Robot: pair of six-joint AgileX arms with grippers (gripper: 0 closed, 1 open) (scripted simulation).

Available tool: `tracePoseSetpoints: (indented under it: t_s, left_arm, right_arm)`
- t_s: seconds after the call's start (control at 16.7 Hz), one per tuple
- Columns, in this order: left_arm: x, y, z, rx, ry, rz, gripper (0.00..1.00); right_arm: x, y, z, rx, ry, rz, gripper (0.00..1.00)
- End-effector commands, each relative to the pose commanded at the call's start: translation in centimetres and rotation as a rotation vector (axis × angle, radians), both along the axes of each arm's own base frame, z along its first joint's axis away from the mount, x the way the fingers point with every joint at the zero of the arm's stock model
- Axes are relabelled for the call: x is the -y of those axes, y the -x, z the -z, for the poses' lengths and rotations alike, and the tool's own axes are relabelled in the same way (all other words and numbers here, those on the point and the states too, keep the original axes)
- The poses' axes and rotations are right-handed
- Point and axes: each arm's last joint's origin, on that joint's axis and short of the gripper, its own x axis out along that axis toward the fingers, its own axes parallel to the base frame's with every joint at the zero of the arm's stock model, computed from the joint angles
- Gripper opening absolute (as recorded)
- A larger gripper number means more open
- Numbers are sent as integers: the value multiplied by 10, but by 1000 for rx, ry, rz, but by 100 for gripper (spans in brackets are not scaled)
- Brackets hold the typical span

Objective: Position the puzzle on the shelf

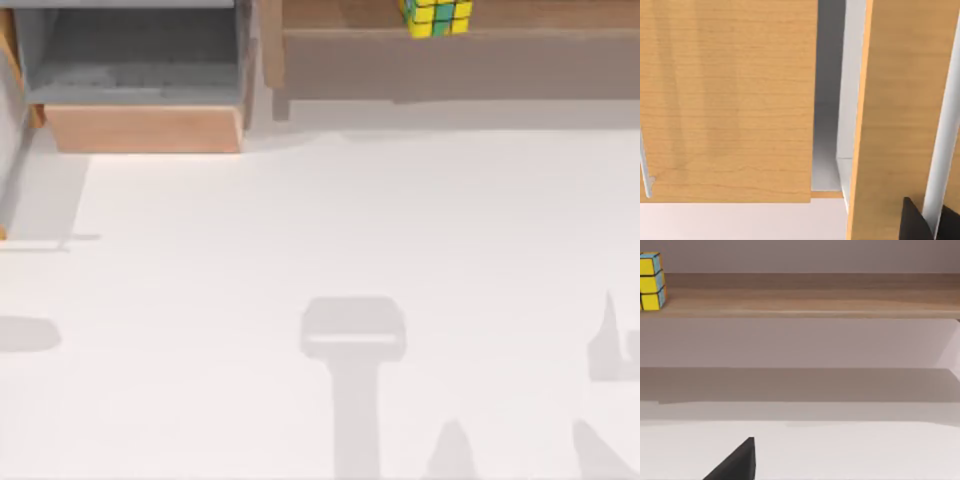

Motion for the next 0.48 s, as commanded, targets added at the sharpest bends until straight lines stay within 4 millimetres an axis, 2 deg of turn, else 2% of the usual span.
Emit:
tracePoseSetpoints:
  t_s: [0.24, 0.48]
  left_arm:
    - [1, -37, -2, 6, -4, 0, 0]
    - [2, -43, -2, 4, 0, 0, 0]
  right_arm:
    - [0, 0, 0, 0, 0, 0, 100]
    - [0, 0, 0, 0, 0, 0, 100]
